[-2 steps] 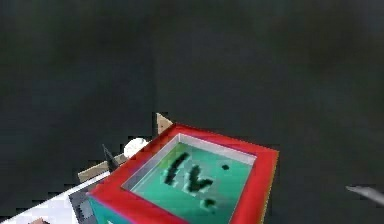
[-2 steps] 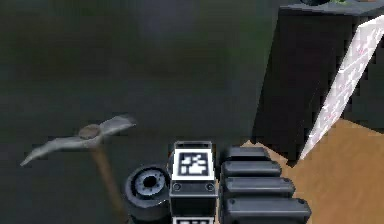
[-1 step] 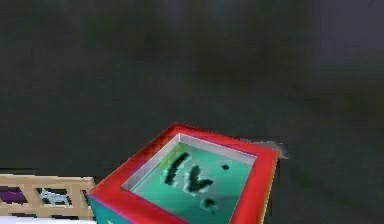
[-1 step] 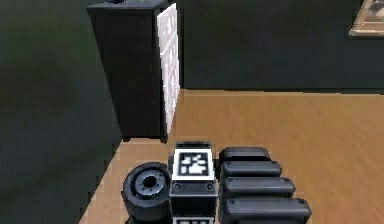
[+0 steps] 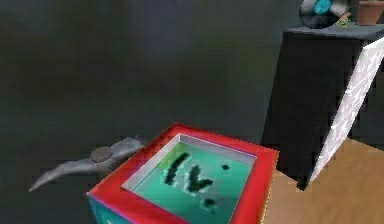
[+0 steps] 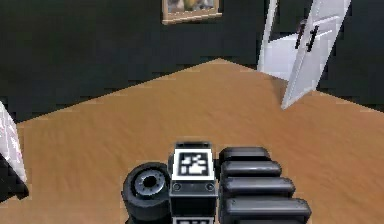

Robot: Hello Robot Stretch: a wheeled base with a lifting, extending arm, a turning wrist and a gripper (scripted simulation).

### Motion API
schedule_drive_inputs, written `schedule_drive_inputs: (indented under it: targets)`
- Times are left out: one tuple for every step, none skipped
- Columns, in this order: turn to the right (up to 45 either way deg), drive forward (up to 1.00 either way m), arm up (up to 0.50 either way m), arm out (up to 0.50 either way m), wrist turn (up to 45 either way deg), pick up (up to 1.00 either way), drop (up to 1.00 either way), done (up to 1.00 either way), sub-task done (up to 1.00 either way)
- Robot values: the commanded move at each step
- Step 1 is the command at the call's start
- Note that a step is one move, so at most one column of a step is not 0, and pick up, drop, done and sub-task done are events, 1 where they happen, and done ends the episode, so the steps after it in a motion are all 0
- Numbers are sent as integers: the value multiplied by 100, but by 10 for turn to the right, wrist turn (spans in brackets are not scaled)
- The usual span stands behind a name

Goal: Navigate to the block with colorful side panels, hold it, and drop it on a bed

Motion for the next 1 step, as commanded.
schedule_drive_inputs:
  targets:
    - [60,0,0,0,0,0,0,0,0]
